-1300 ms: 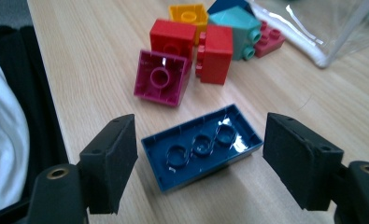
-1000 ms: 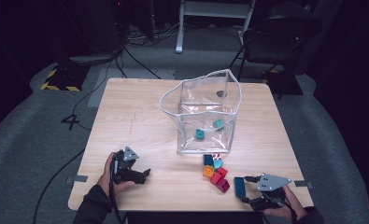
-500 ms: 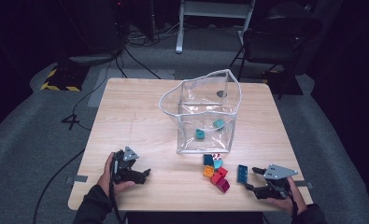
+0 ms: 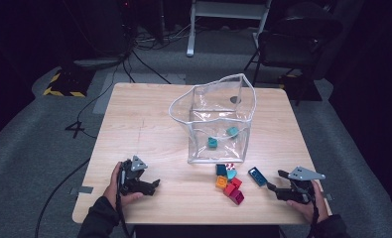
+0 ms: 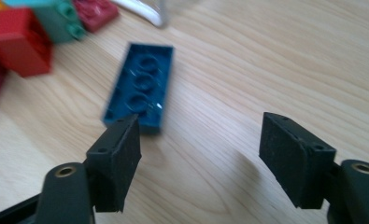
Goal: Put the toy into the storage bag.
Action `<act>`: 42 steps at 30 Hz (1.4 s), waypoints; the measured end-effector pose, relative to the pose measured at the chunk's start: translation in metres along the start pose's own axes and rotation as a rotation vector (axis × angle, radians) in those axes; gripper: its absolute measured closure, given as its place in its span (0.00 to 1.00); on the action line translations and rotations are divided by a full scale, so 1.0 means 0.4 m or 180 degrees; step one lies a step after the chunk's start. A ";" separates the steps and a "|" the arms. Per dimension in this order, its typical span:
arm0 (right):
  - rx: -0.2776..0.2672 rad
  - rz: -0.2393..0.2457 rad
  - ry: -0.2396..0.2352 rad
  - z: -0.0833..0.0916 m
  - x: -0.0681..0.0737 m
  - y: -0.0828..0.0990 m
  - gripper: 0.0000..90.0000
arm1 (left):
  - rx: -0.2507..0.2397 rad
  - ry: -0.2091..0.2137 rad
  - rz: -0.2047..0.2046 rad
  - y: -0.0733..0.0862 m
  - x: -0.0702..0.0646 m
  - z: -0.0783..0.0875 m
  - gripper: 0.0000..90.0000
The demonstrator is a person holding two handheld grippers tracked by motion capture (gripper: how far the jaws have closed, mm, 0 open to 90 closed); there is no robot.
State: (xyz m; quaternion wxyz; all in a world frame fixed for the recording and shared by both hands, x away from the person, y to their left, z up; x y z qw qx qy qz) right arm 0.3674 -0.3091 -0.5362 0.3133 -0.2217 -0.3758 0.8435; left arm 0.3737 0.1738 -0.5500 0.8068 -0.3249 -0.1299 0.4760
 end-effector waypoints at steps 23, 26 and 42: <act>0.0106 0.0008 -0.0138 -0.080 0.042 -0.054 0.56 | 0.0000 0.0005 0.0004 0.000 0.000 0.000 0.01; 0.0082 0.0025 -0.0140 -0.076 0.045 -0.054 0.66 | 0.0000 0.0004 0.0004 0.000 0.000 0.000 0.01; -0.0167 -0.0139 -0.0088 -0.019 0.003 -0.073 0.66 | 0.0000 0.0005 0.0005 0.000 0.000 0.000 0.01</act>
Point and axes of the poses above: each handheld gripper's, and its own axes: z roughly backward along the jaws, y roughly out of its underside, x roughly to its left, the point moved 6 cm from there along -z, roughly forward along the jaws, and after that the axes turned 8 degrees about z, right-handed, at the moved point
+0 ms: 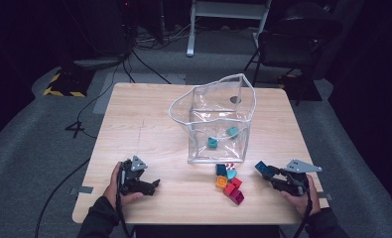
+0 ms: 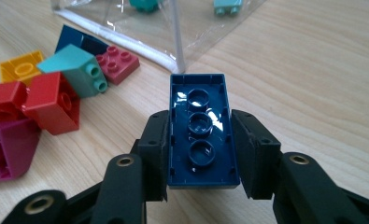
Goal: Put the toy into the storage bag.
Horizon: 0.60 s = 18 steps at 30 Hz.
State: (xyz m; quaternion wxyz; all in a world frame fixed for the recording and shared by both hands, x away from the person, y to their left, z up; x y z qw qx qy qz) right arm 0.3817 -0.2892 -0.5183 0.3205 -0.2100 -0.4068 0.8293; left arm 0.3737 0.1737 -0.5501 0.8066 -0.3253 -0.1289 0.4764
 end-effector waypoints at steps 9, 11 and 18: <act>-0.0191 0.0137 0.0063 0.041 -0.015 -0.068 0.66 | 0.0000 0.0000 0.0000 0.000 0.000 0.000 0.01; -0.0245 0.0132 0.0090 0.052 -0.021 -0.088 0.67 | 0.0000 0.0000 0.0001 0.000 0.000 0.000 0.01; -0.0508 0.0233 0.0187 0.093 -0.043 -0.188 0.67 | -0.0001 -0.0001 -0.0001 0.000 0.000 0.000 0.01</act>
Point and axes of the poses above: each handheld gripper's, and its own axes: z roughly backward along the jaws, y roughly out of its underside, x roughly to its left, the point moved 6 cm from there along -z, roughly forward along the jaws, and after that the axes turned 8 degrees about z, right-handed, at the moved point
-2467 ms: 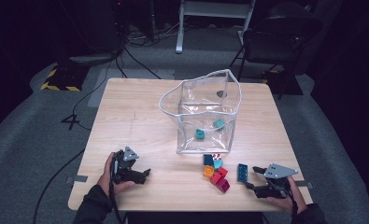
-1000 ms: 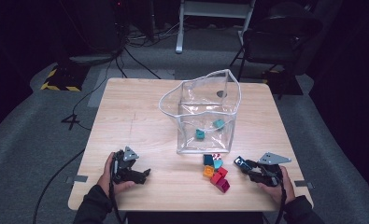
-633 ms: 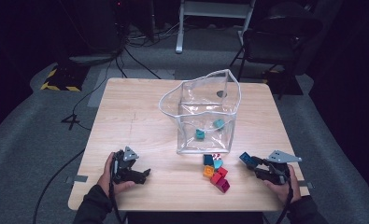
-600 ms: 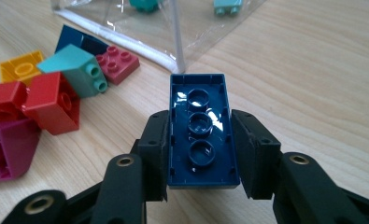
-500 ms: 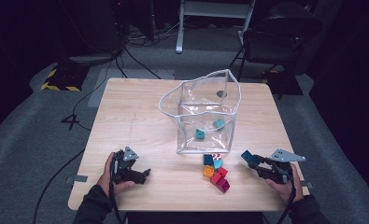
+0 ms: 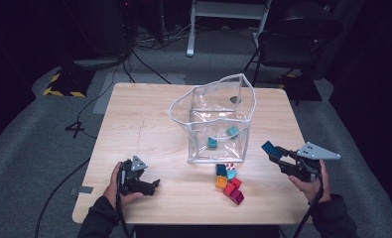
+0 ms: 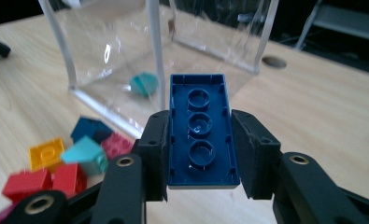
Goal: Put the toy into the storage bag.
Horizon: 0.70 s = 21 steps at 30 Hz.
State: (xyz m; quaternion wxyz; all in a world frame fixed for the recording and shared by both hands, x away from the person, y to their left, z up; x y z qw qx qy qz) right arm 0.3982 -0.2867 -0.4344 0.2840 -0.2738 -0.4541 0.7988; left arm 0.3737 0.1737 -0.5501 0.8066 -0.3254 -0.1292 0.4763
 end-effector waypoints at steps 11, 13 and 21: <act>-0.0247 0.0096 0.0105 0.029 -0.026 -0.136 0.67 | -0.0003 0.0001 0.0005 0.000 0.000 0.000 0.01; -0.0292 0.0119 0.0110 0.028 -0.028 -0.159 0.67 | -0.0003 -0.0001 0.0003 0.000 0.000 0.000 0.01; -0.0412 0.0210 0.0105 0.020 -0.024 -0.236 0.67 | -0.0004 -0.0003 0.0002 0.000 0.000 0.000 0.01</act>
Point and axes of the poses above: each handheld gripper's, and its own axes: z roughly backward along the jaws, y roughly out of its underside, x roughly to its left, the point moved 6 cm from there along -z, roughly forward along the jaws, and after that the axes turned 8 degrees about z, right-handed, at the moved point
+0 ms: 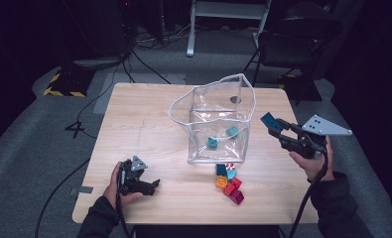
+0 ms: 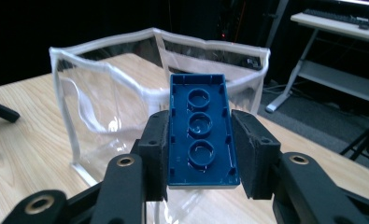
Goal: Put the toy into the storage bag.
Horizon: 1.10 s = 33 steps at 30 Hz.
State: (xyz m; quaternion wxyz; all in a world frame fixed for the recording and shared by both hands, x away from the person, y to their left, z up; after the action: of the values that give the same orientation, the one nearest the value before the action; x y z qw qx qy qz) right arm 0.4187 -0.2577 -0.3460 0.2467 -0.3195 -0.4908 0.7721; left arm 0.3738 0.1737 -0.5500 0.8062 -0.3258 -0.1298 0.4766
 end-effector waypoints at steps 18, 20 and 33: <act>-0.0170 0.0129 -0.0063 -0.071 0.030 -0.131 0.67 | -0.0002 0.0003 0.0005 0.000 0.000 0.000 0.01; -0.0148 0.0142 -0.0062 -0.084 0.034 -0.137 0.67 | 0.0003 0.0003 -0.0001 0.000 0.000 0.000 0.01; -0.0033 0.0138 -0.0118 -0.166 0.067 -0.154 0.67 | 0.0005 0.0011 -0.0006 0.000 0.000 0.000 0.01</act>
State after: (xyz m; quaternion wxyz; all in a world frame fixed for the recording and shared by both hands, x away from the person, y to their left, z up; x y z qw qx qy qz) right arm 0.4535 -0.1751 -0.3172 0.2191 -0.3169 -0.4923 0.7805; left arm 0.3737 0.1736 -0.5501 0.8071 -0.3258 -0.1284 0.4754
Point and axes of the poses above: each handheld gripper's, and its own axes: z roughly backward along the jaws, y roughly out of its underside, x roughly to its left, the point moved 6 cm from there along -z, roughly forward along the jaws, and after that the axes turned 8 degrees about z, right-handed, at the moved point
